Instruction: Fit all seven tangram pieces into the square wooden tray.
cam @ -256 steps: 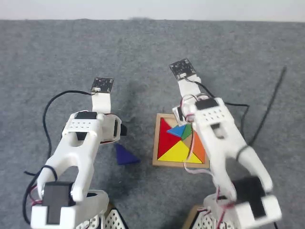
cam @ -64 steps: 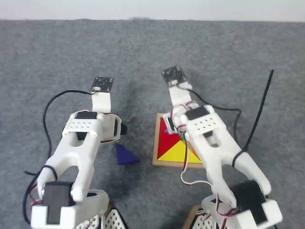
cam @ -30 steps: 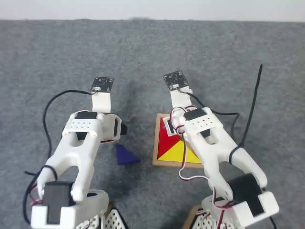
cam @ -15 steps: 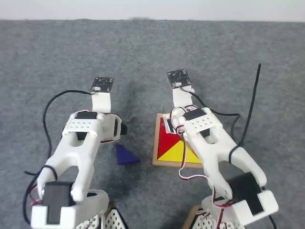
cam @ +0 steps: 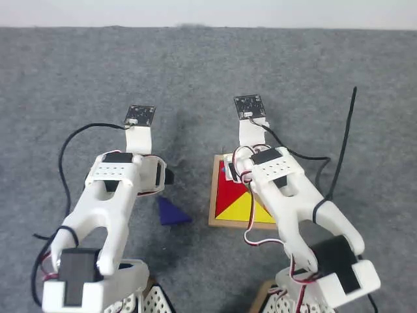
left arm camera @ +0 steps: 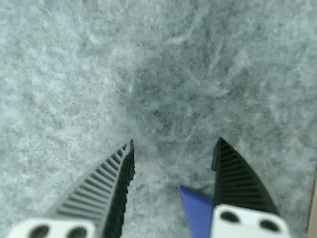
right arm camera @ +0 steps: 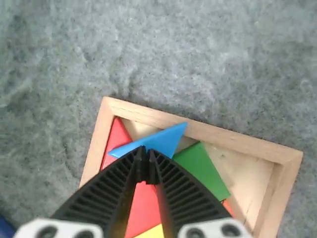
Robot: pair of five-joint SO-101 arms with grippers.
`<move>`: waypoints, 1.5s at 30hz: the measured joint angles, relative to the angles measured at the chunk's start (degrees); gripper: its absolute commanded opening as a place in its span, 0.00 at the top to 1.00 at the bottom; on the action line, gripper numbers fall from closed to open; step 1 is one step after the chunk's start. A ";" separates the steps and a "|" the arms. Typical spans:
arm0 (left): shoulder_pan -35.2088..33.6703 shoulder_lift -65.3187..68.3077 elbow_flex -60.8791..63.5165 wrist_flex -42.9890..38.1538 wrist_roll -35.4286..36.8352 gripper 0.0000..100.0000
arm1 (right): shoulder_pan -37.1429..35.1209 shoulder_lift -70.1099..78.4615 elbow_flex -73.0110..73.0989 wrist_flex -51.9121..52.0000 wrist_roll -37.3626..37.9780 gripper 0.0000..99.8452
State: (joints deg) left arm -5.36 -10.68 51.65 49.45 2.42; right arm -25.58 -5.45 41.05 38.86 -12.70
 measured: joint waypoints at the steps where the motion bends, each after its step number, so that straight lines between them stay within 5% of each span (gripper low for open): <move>1: 0.00 0.00 0.00 0.00 0.00 0.75 | 0.00 0.00 0.00 -0.62 0.00 0.99; 19: 0.00 0.00 0.00 0.00 0.00 0.75 | -0.18 -4.92 -1.67 -2.02 2.99 0.99; 30: 0.00 0.00 0.00 0.00 0.00 0.75 | 1.05 11.25 -15.30 1.14 6.07 0.99; 45: 0.00 0.00 0.00 0.00 0.00 0.75 | 4.57 12.31 -16.44 3.43 7.56 0.99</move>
State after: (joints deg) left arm -5.36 -10.68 51.65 49.45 2.42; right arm -21.01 6.86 24.62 42.29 -5.14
